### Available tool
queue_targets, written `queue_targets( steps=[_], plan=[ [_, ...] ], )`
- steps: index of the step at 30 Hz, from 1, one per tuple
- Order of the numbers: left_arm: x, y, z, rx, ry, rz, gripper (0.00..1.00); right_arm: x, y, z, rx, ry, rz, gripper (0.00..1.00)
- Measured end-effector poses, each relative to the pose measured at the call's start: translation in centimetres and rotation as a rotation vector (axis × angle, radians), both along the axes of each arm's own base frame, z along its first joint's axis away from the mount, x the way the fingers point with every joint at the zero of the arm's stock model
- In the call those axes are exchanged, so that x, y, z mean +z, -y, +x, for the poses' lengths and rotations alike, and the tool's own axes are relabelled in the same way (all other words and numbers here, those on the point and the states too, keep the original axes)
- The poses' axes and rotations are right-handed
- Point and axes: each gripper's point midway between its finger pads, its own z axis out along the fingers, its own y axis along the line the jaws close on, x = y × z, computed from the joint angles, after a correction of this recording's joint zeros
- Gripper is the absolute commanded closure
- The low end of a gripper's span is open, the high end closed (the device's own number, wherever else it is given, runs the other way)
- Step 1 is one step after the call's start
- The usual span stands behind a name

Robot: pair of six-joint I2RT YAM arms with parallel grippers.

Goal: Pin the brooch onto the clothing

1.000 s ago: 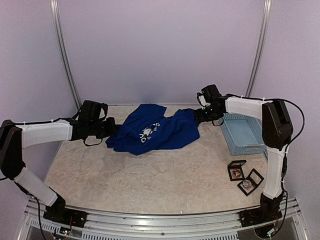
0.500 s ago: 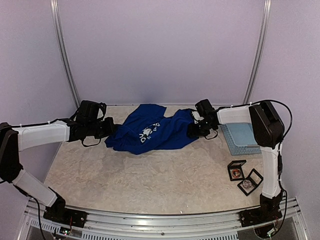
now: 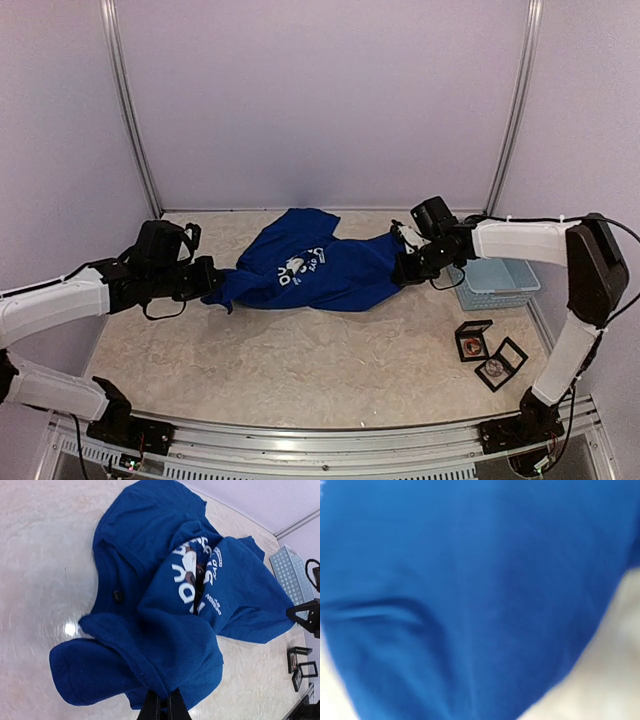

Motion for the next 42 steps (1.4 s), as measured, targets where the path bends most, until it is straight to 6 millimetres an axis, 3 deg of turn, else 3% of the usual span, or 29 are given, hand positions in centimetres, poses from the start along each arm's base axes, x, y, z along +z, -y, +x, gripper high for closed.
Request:
queue_targets(
  steps=[3, 6, 8, 11, 14, 15, 18, 20, 22, 23, 25, 27, 29, 31, 33, 34, 36, 37, 39, 40, 41, 42],
  plan=[
    [-0.7, 0.0, -4.1, -0.023, -0.041, -0.026, 1.0, 4.1, 0.0, -4.6, 0.047, 0.02, 0.064, 1.0],
    [-1.1, -1.2, -6.3, 0.008, -0.083, -0.043, 1.0, 5.8, 0.4, -8.2, 0.076, -0.009, 0.104, 1.0],
    [-0.6, -1.7, -6.7, 0.03, -0.083, -0.057, 1.0, 6.2, 0.8, -9.5, 0.077, -0.045, 0.109, 1.0],
    [0.5, -2.1, -6.3, 0.048, -0.065, -0.065, 1.0, 6.4, 1.0, -9.8, 0.075, -0.071, 0.1, 1.0],
    [1.5, -2.9, -3.4, 0.094, -0.048, -0.071, 1.0, 7.6, 0.2, -7.2, 0.076, -0.045, 0.112, 1.0],
    [1.9, -3.5, -1.8, 0.123, -0.04, -0.083, 1.0, 8.4, -0.2, -5.2, 0.07, -0.02, 0.125, 1.0],
    [3.7, -4.9, 3.6, 0.194, -0.02, -0.106, 1.0, 12.0, -2.0, 3.9, 0.043, 0.099, 0.19, 1.0],
    [7.5, -4.9, 8.5, 0.212, 0.034, -0.123, 1.0, 15.9, -2.9, 10.4, 0.024, 0.221, 0.254, 1.0],
    [14.3, -4.4, 13.7, 0.207, 0.172, -0.154, 1.0, 21.8, -3.2, 15.8, 0.008, 0.402, 0.333, 1.0],
    [18.2, -4.2, 15.5, 0.202, 0.257, -0.168, 1.0, 24.9, -3.1, 17.2, 0.005, 0.492, 0.372, 1.0],
    [26.1, -4.3, 16.8, 0.196, 0.436, -0.184, 1.0, 30.5, -2.2, 18.2, -0.004, 0.642, 0.441, 1.0],
    [32.4, -5.1, 15.8, 0.204, 0.582, -0.187, 1.0, 36.3, -1.4, 17.3, 0.002, 0.794, 0.516, 1.0],
    [36.8, -6.3, 13.4, 0.217, 0.692, -0.178, 1.0, 41.5, -1.0, 15.0, 0.024, 0.923, 0.575, 1.0],
    [38.4, -7.0, 11.4, 0.223, 0.736, -0.165, 1.0, 43.8, -0.5, 12.9, 0.04, 0.975, 0.596, 1.0],
    [37.4, -7.6, 9.4, 0.227, 0.726, -0.142, 1.0, 44.2, 0.1, 10.4, 0.057, 0.985, 0.606, 1.0],
    [35.6, -7.5, 8.4, 0.218, 0.693, -0.128, 1.0, 43.4, 0.1, 9.4, 0.064, 0.966, 0.603, 1.0],
    [31.2, -7.0, 6.9, 0.191, 0.604, -0.102, 1.0, 39.6, -0.1, 7.7, 0.074, 0.884, 0.585, 1.0],
    [27.6, -6.7, 6.1, 0.172, 0.526, -0.088, 1.0, 37.4, -0.1, 7.4, 0.072, 0.834, 0.568, 1.0],
    [20.6, -6.2, 4.3, 0.141, 0.373, -0.065, 1.0, 30.4, -0.4, 6.3, 0.065, 0.671, 0.514, 1.0],
    [17.4, -6.1, 3.2, 0.131, 0.298, -0.061, 0.98, 26.0, -0.7, 5.6, 0.062, 0.564, 0.477, 1.0],
    [13.1, -6.1, 1.5, 0.123, 0.193, -0.052, 0.94, 21.8, -0.9, 4.8, 0.057, 0.463, 0.44, 1.0],
    [10.1, -6.2, -0.1, 0.12, 0.114, -0.049, 0.89, 17.7, -0.9, 3.6, 0.052, 0.364, 0.402, 1.0]
  ],
)
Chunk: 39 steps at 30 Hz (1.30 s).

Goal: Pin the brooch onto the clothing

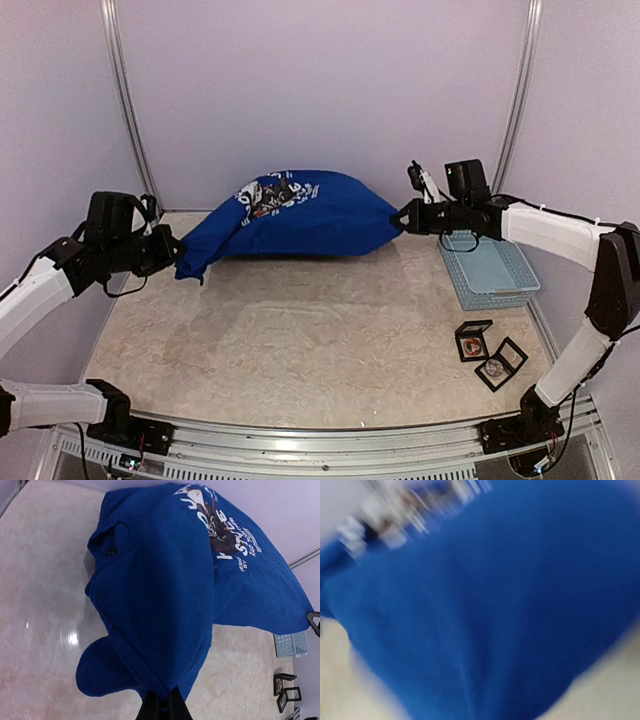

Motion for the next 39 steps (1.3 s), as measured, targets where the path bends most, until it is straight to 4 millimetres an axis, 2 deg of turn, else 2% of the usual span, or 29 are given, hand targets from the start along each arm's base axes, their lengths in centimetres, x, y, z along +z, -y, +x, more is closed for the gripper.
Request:
queue_targets(
  steps=[2, 3, 4, 5, 7, 9, 11, 13, 14, 16, 18, 20, 21, 22, 23, 24, 25, 27, 29, 32, 34, 35, 37, 39],
  plan=[
    [-5.2, -0.1, -3.6, -0.008, -0.134, -0.013, 0.75, -6.8, 0.3, -2.8, 0.012, -0.168, -0.072, 1.0],
    [-7.1, 0.1, -5.3, -0.017, -0.178, -0.028, 0.67, -9.8, 0.6, -4.5, 0.021, -0.247, -0.108, 1.0],
    [-8.7, 0.2, -6.9, -0.027, -0.219, -0.043, 0.55, -12.0, 1.0, -5.8, 0.024, -0.309, -0.136, 1.0],
    [-10.3, 0.4, -8.4, -0.036, -0.255, -0.065, 0.46, -13.6, 1.3, -6.9, 0.027, -0.355, -0.159, 1.0],
    [-12.6, 0.5, -10.0, -0.036, -0.315, -0.084, 0.37, -15.2, 1.5, -8.1, 0.035, -0.405, -0.185, 1.0],
    [-14.2, 0.0, -10.5, -0.011, -0.36, -0.074, 0.34, -15.6, 1.5, -7.8, 0.035, -0.407, -0.197, 1.0],
    [-14.4, -0.3, -10.0, 0.02, -0.372, -0.045, 0.34, -16.0, 1.3, -6.6, 0.024, -0.401, -0.218, 1.0],
    [-13.1, -0.3, -8.9, 0.038, -0.344, -0.019, 0.37, -16.3, 1.0, -4.7, 0.004, -0.387, -0.25, 1.0],
    [-11.6, 0.1, -8.1, 0.034, -0.309, -0.001, 0.4, -16.3, 0.8, -3.5, -0.01, -0.374, -0.266, 1.0],
    [-8.4, 1.7, -6.6, 0.003, -0.224, 0.028, 0.45, -16.1, 0.6, -1.2, -0.04, -0.349, -0.295, 1.0],
    [-5.7, 4.2, -5.9, -0.066, -0.145, 0.061, 0.47, -15.7, 0.6, 1.3, -0.077, -0.313, -0.324, 1.0],
    [-4.6, 7.2, -6.2, -0.168, -0.101, 0.117, 0.48, -15.3, 1.0, 3.6, -0.122, -0.278, -0.366, 1.0],
    [-4.8, 8.6, -6.5, -0.218, -0.099, 0.154, 0.5, -15.3, 1.4, 4.4, -0.142, -0.267, -0.387, 1.0],
    [-5.4, 9.9, -6.7, -0.261, -0.104, 0.195, 0.51, -15.2, 1.9, 5.3, -0.172, -0.253, -0.419, 1.0],
    [-6.2, 10.6, -6.7, -0.282, -0.116, 0.223, 0.51, -15.3, 2.5, 6.1, -0.199, -0.242, -0.452, 0.88],
    [-7.3, 11.0, -6.5, -0.298, -0.134, 0.255, 0.51, -15.7, 3.4, 6.7, -0.23, -0.241, -0.495, 0.71],
    [-8.9, 11.2, -6.2, -0.304, -0.159, 0.284, 0.52, -15.8, 3.7, 6.9, -0.238, -0.242, -0.506, 0.61],
    [-12.2, 10.4, -5.1, -0.282, -0.225, 0.298, 0.54, -16.2, 5.2, 7.2, -0.278, -0.255, -0.573, 0.56],
    [-15.4, 8.5, -4.1, -0.228, -0.292, 0.296, 0.54, -16.2, 6.3, 7.1, -0.311, -0.262, -0.635, 0.53],
    [-19.4, 6.1, -2.9, -0.151, -0.376, 0.302, 0.55, -15.3, 7.3, 6.5, -0.362, -0.234, -0.717, 0.52],
    [-21.3, 5.8, -2.5, -0.136, -0.409, 0.31, 0.55, -14.2, 5.8, 5.0, -0.348, -0.188, -0.758, 0.61],
    [-22.1, 5.9, -2.3, -0.132, -0.421, 0.311, 0.56, -13.7, 4.1, 3.8, -0.318, -0.16, -0.766, 0.67],
    [-23.9, 5.9, -1.7, -0.119, -0.445, 0.313, 0.58, -13.0, -0.7, 0.8, -0.211, -0.105, -0.746, 0.75],
    [-24.1, 5.7, 0.0, -0.082, -0.42, 0.281, 0.58, -13.3, -5.0, -2.3, -0.085, -0.071, -0.711, 0.78]
  ],
)
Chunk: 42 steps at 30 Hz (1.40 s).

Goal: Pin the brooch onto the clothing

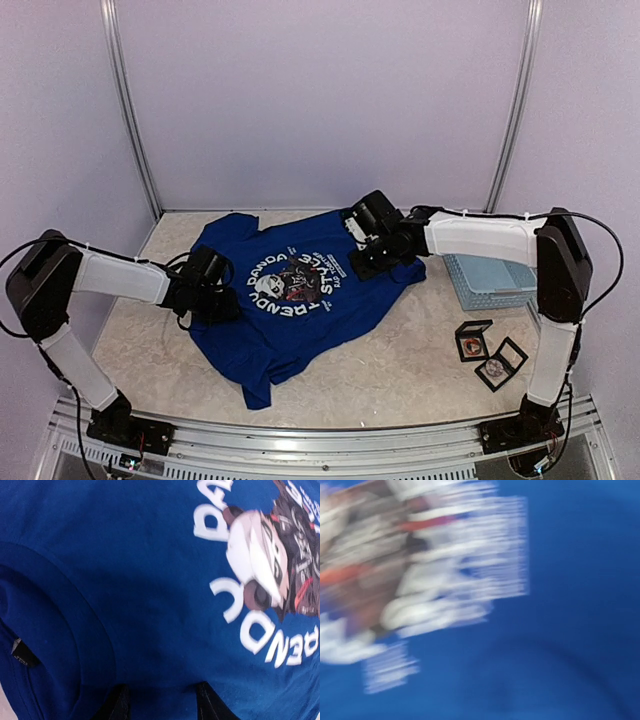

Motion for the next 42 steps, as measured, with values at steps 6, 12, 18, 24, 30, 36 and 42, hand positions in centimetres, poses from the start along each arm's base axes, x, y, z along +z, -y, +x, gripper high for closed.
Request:
queue_targets(
  steps=[6, 12, 18, 24, 30, 36, 42],
  plan=[
    [0.1, -2.3, 6.0, 0.137, 0.095, 0.008, 0.53, -5.7, -9.6, -9.8, 0.322, -0.194, 0.148, 0.83],
    [0.6, -3.0, 10.9, 0.195, 0.163, 0.028, 0.31, -9.6, -11.3, -6.3, 0.265, -0.245, 0.193, 0.85],
    [3.6, -1.9, 9.7, 0.14, 0.223, 0.125, 0.27, -9.5, -11.5, -0.4, 0.177, -0.213, 0.217, 0.82],
    [14.2, 7.5, 3.1, -0.159, 0.429, 0.07, 0.43, -6.8, -8.7, 0.4, 0.119, -0.182, 0.198, 0.77],
    [13.4, 12.5, -5.4, -0.451, 0.348, 0.037, 0.61, -1.9, 0.8, -1.6, -0.051, -0.132, 0.176, 0.75],
    [5.0, 12.7, -11.4, -0.644, 0.085, 0.218, 0.59, -4.5, 10.3, -1.2, -0.26, -0.16, 0.105, 0.72],
    [-0.3, 9.9, -13.0, -0.663, -0.093, 0.378, 0.58, -9.0, 11.2, -2.0, -0.277, -0.254, 0.047, 0.69]
  ],
)
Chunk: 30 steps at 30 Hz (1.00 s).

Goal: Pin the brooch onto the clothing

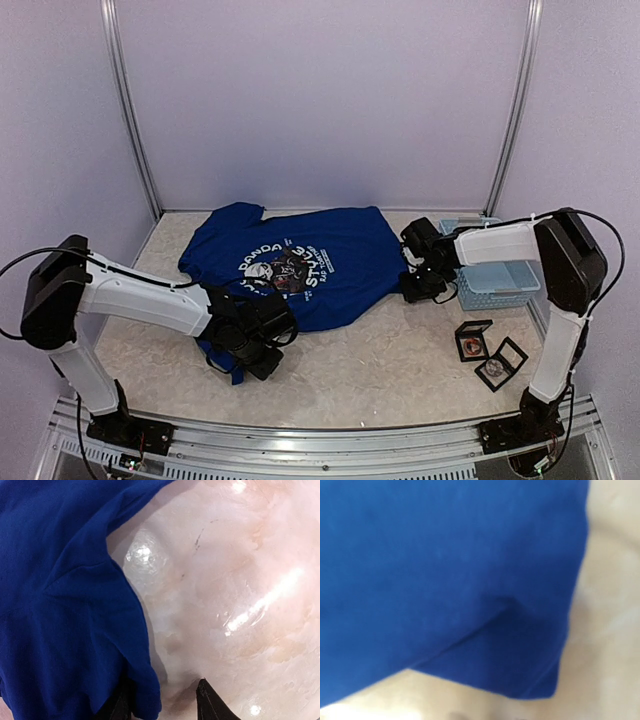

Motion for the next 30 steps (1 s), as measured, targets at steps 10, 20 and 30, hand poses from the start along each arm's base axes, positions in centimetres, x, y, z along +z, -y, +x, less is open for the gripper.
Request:
queue_targets(
  steps=[10, 20, 30],
  plan=[
    [0.3, -1.4, 0.7, 0.037, 0.003, 0.028, 0.58, -1.5, -0.2, 0.3, 0.009, -0.025, -0.005, 0.57],
    [1.1, -1.9, 1.3, 0.062, 0.019, 0.014, 0.65, -0.3, -0.2, 2.4, -0.005, 0.013, -0.049, 0.35],
    [-0.1, -1.1, -0.5, -0.04, -0.003, 0.058, 1.0, -1.2, 0.7, 4.2, 0.008, 0.011, -0.026, 0.74]
  ],
)
